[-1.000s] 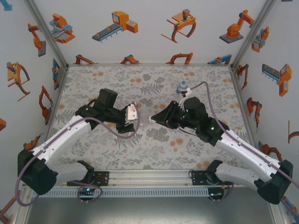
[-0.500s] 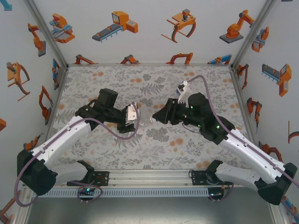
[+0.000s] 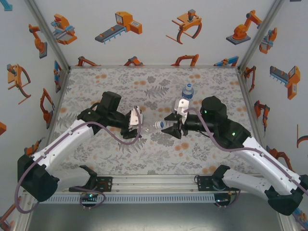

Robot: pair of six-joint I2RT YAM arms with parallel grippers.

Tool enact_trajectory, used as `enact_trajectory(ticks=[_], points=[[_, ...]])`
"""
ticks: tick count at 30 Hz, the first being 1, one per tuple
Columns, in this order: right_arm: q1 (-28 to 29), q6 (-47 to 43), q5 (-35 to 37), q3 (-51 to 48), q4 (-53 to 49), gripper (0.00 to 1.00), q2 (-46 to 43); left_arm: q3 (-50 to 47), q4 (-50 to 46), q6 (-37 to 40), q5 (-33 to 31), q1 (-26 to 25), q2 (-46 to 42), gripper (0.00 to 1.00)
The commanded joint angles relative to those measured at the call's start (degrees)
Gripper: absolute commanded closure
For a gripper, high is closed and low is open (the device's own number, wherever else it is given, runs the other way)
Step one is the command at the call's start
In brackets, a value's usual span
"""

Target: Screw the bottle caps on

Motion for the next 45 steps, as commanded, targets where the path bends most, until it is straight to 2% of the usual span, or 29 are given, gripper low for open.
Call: enact_trajectory(ticks=[1, 6, 13, 21, 24, 30, 34, 36, 39, 45], points=[[-0.08, -15.42, -10.07, 1.36, -1.65, 0.51, 0.11, 1.68, -2.09, 2.21, 5.86, -0.57, -1.58, 1.0], [-0.08, -17.82, -10.27, 0.47, 0.9, 0.55, 0.17, 1.85, -2.71, 2.92, 7.99, -0.74, -1.42, 1.0], [-0.04, -18.38, -11.67, 0.01, 1.13, 0.56, 1.74, 2.54, -3.61, 3.29, 10.08, -0.97, -0.66, 1.0], [-0.06, -18.36, -10.01, -0.78, 2.32, 0.62, 1.96, 2.4, -3.64, 3.39, 10.6, -1.13, -0.69, 1.0], [0.01, -18.36, -10.35, -0.69, 2.3, 0.68, 1.96, 2.55, -3.71, 3.36, 10.6, -1.23, -0.66, 1.0], [0.01, -14.78, -7.76, -1.28, 2.41, 0.88, 2.07, 2.67, -3.74, 2.99, 9.74, -1.15, -0.42, 1.0], [0.01, -0.29, -1.06, -3.89, 8.17, 1.0, 1.87, 3.21, -3.72, 1.82, 6.98, -1.19, 0.37, 1.0], [-0.03, 10.13, 3.87, -5.55, 11.95, 1.0, 1.87, 3.49, -3.7, 1.48, 5.68, -1.11, 0.61, 1.0], [0.01, 31.84, 15.28, -8.35, 17.02, 1.0, 2.21, 3.48, -2.87, 0.23, 3.32, -1.15, 0.8, 1.0], [-0.12, 72.93, 29.8, -10.04, 17.07, 1.0, 4.0, 1.63, 2.29, -3.41, -1.18, -1.15, 0.07, 1.0]])
